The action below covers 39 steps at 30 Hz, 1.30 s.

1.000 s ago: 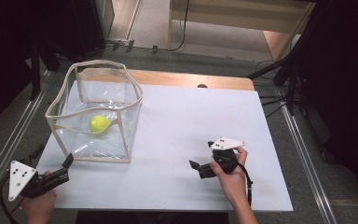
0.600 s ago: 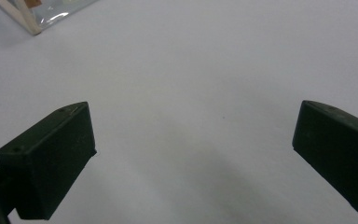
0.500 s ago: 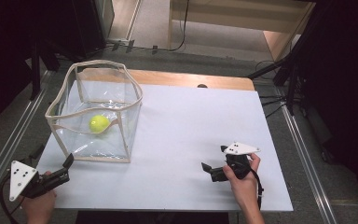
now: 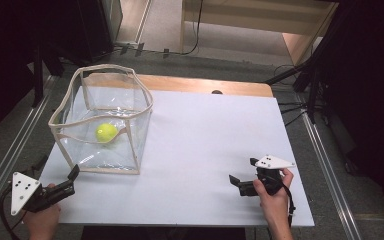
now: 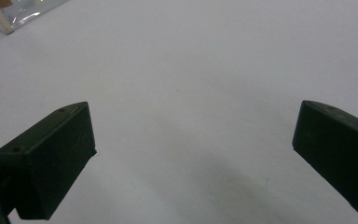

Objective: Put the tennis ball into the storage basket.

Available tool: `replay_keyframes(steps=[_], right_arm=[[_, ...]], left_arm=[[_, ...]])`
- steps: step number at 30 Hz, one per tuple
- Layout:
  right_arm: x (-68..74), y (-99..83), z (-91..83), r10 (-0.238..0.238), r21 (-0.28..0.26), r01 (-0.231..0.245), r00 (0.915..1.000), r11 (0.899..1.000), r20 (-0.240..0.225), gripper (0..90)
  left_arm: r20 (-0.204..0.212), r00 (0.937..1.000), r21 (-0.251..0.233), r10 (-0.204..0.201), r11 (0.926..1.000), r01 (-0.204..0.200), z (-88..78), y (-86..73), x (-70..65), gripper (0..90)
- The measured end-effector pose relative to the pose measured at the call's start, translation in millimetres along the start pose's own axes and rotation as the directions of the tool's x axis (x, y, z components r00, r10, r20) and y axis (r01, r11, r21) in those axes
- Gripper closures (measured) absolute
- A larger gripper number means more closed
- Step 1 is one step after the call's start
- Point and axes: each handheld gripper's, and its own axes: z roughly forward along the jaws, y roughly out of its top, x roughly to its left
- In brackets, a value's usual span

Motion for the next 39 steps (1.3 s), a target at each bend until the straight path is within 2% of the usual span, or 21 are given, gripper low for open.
replay_keyframes(steps=[10, 20, 29, 34, 39], right_arm=[[-15.7, -11.8, -13.6, 0.038, -0.014, -0.037, 0.9988, 0.999, 0.030, 0.0], [-28.2, -23.9, -25.7, 0.065, -0.056, -0.062, 0.9967, 0.996, 0.048, 0.0], [-37.1, -33.0, -36.4, 0.098, -0.122, -0.090, 0.9930, 0.988, 0.066, 0.0], [-40.9, -40.2, -41.2, 0.109, -0.176, -0.096, 0.9918, 0.980, 0.067, 0.0], [-42.1, -43.0, -38.9, 0.106, -0.186, -0.089, 0.9905, 0.979, 0.088, 0.0]], left_arm=[[-0.001, 1.0000, -0.003, 0.003, 1.0000, -0.003, 0.3, -0.2, -0.7, 6.9], [0.002, 1.0000, -0.003, 0.005, 1.0000, -0.005, 0.2, -0.2, -0.9, 6.9], [0.002, 1.0000, -0.003, 0.002, 1.0000, -0.002, 0.1, -0.1, -0.4, 6.9], [0.003, 1.0000, -0.002, -0.001, 1.0000, 0.001, -0.4, -0.1, 0.2, 6.9], [0.004, 1.0000, -0.004, -0.004, 1.0000, 0.004, -0.4, -0.1, 0.6, 6.9]])
